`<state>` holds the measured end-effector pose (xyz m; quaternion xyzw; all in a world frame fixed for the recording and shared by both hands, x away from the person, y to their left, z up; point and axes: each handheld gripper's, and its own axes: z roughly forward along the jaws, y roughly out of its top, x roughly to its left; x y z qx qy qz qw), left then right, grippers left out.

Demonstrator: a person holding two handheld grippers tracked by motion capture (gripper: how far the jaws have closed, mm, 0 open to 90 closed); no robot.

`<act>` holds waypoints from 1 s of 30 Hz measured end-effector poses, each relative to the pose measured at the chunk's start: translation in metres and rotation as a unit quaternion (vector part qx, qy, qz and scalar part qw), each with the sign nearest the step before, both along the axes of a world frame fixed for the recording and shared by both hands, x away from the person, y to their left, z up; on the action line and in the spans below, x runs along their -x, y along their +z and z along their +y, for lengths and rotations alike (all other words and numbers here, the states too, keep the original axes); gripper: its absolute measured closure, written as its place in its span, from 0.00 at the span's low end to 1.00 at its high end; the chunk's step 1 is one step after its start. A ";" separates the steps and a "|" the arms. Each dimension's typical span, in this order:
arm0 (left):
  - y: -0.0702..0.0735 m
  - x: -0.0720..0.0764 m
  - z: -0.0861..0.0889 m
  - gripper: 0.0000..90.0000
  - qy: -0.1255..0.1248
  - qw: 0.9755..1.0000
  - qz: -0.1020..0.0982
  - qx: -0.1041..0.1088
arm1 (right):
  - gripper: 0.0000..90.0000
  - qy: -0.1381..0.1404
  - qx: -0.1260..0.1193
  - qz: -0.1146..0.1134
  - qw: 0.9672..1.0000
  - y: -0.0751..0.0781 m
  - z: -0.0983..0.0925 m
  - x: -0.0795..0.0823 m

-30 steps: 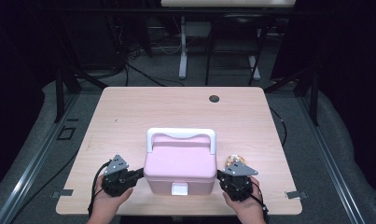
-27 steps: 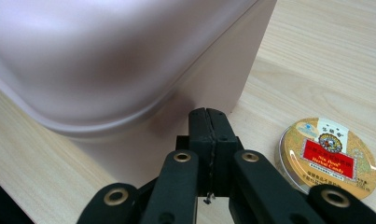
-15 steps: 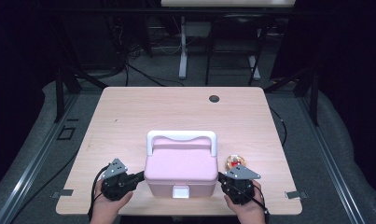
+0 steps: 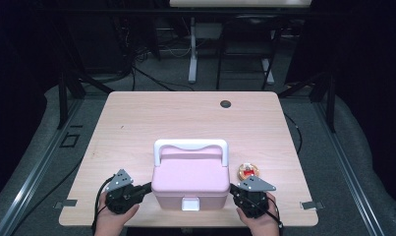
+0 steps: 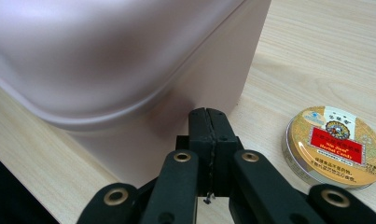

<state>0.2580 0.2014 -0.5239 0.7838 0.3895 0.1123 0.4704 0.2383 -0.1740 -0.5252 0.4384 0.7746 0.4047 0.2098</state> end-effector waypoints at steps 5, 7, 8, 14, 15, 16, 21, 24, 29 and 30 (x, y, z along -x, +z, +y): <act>-0.001 -0.004 0.003 0.98 -0.005 1.000 0.003 0.007 | 0.98 0.013 0.010 0.000 1.000 0.000 -0.002 -0.002; 0.000 -0.004 0.004 0.95 -0.007 1.000 0.004 0.005 | 0.98 0.018 0.016 0.000 1.000 0.000 -0.002 -0.003; 0.000 -0.004 0.004 0.95 -0.005 1.000 0.005 0.008 | 0.97 0.021 0.018 0.003 1.000 -0.001 -0.003 -0.004; 0.002 -0.005 0.014 0.86 0.001 1.000 0.016 0.019 | 0.87 0.028 0.007 0.012 1.000 0.002 -0.009 -0.005; 0.003 -0.005 0.015 0.84 0.001 1.000 0.014 0.017 | 0.84 0.028 0.005 0.013 1.000 0.003 -0.010 -0.005; 0.004 -0.005 0.016 0.81 0.002 1.000 0.015 0.018 | 0.82 0.029 0.004 0.014 0.999 0.004 -0.012 -0.005; 0.007 -0.005 0.019 0.66 0.000 1.000 0.017 0.021 | 0.73 0.036 -0.008 0.022 0.999 0.009 -0.019 -0.006; 0.009 -0.006 0.020 0.60 -0.001 1.000 0.020 0.023 | 0.67 0.043 -0.014 0.024 0.999 0.012 -0.021 -0.007; 0.019 -0.010 0.025 0.52 0.000 1.000 0.015 0.027 | 0.56 0.053 -0.019 0.026 0.998 0.020 -0.027 -0.009; 0.021 -0.010 0.025 0.51 -0.001 1.000 0.015 0.026 | 0.55 0.054 -0.019 0.026 0.998 0.022 -0.028 -0.010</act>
